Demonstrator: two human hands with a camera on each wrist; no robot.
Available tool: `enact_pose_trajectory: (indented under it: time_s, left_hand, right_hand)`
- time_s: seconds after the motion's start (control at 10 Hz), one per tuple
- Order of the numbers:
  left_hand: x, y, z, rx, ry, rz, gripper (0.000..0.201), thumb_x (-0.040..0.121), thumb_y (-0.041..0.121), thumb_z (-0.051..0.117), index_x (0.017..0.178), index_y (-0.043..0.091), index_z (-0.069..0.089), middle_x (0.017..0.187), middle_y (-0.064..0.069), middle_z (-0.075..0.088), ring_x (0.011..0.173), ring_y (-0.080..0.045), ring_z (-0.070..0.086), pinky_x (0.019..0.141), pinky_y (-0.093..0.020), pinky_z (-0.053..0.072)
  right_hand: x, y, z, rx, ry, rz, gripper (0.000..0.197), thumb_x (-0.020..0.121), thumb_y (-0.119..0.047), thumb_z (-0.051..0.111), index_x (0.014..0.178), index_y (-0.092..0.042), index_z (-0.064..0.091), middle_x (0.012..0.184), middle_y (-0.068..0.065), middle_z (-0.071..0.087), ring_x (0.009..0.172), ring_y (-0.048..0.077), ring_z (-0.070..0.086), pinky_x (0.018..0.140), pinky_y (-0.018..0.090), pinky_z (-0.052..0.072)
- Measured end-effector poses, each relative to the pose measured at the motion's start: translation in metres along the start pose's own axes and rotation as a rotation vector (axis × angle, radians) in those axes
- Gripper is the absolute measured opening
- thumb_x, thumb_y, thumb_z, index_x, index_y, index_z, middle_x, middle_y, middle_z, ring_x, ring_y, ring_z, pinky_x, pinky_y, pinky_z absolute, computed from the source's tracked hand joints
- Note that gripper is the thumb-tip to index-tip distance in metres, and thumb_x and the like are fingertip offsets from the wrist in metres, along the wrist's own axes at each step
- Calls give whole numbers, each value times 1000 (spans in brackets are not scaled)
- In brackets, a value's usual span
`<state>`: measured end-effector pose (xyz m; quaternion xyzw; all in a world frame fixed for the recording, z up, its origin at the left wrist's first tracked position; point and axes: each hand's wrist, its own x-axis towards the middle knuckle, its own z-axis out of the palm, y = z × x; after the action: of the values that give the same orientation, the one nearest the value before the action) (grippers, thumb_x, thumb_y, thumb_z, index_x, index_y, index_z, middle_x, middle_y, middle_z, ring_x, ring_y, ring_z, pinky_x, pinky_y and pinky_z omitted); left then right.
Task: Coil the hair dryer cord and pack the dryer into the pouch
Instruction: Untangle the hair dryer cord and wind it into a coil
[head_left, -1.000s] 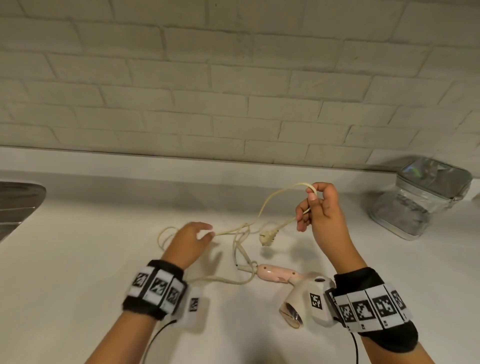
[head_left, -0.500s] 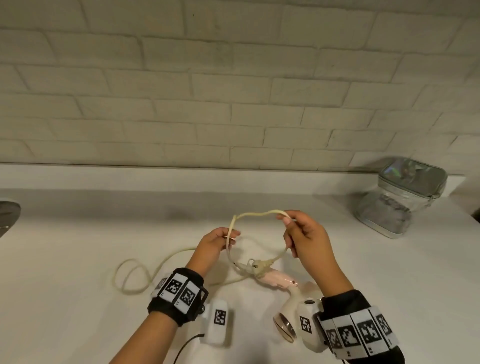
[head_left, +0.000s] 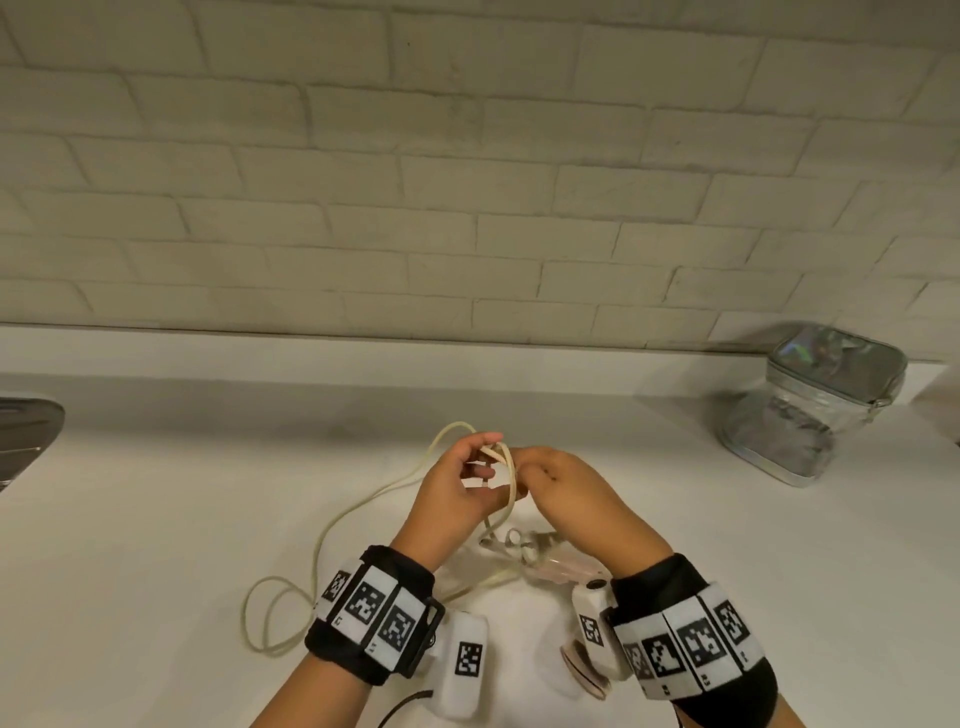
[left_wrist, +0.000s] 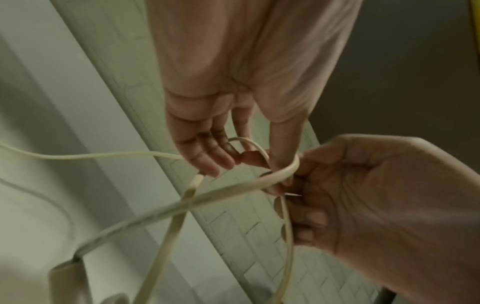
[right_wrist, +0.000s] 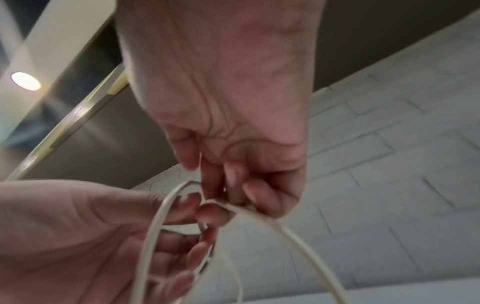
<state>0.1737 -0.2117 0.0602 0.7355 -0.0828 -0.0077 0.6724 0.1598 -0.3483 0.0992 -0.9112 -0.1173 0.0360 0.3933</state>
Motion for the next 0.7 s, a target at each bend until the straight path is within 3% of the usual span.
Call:
enact_pose_trajectory:
  time_s: [0.1, 0.2, 0.3, 0.4, 0.5, 0.6, 0.7]
  left_hand:
    - [-2, 6, -3, 183, 50, 75, 41, 67, 8, 77, 100, 28, 63, 80, 13, 60, 78, -6, 57, 75, -18, 51]
    - [-5, 11, -10, 372, 72, 157, 25, 72, 14, 75, 96, 18, 70, 79, 6, 71, 75, -7, 65, 73, -19, 52]
    - [-4, 15, -39, 452, 185, 219, 8, 79, 10, 66, 82, 15, 72, 74, 1, 73, 70, -14, 67, 71, -26, 51]
    - [2, 15, -92, 300, 342, 158, 21, 85, 5, 55, 72, 18, 65, 52, 9, 69, 53, -8, 64, 57, -22, 53]
    - [8, 15, -159, 4, 499, -58, 29, 94, 9, 41, 69, 14, 55, 40, 9, 63, 37, -1, 57, 41, -11, 46]
    - [-3, 14, -221, -215, 733, -296, 41, 96, 39, 30, 68, 16, 47, 46, 7, 60, 35, 0, 53, 34, -8, 40]
    - [-16, 4, -271, -186, 885, -312, 41, 92, 52, 30, 70, 21, 45, 44, 9, 62, 44, -1, 56, 51, -18, 46]
  right_hand:
    - [2, 1, 7, 255, 168, 51, 39, 90, -29, 48, 55, -32, 64, 55, -12, 64, 56, 3, 56, 60, 23, 42]
    - [6, 5, 16, 341, 228, 111, 27, 85, -19, 60, 59, -17, 67, 45, -14, 57, 45, 1, 48, 51, 14, 37]
    - [7, 16, 16, 419, 314, 197, 24, 84, -7, 53, 63, -9, 65, 65, 3, 64, 57, 13, 49, 58, 26, 39]
    - [7, 29, 8, 521, 355, 260, 26, 88, -7, 44, 67, -11, 61, 77, 11, 69, 69, 21, 56, 70, 33, 42]
    - [5, 35, 3, 633, 317, 292, 22, 93, -8, 37, 76, -10, 51, 57, 6, 67, 68, 27, 63, 73, 34, 49]
    - [4, 41, -2, 785, 337, 348, 23, 96, -8, 28, 80, -11, 44, 39, 4, 57, 51, 21, 67, 54, 20, 51]
    - [2, 46, -7, 841, 338, 331, 21, 99, -15, 29, 85, -10, 45, 36, 2, 51, 49, 23, 65, 58, 30, 53]
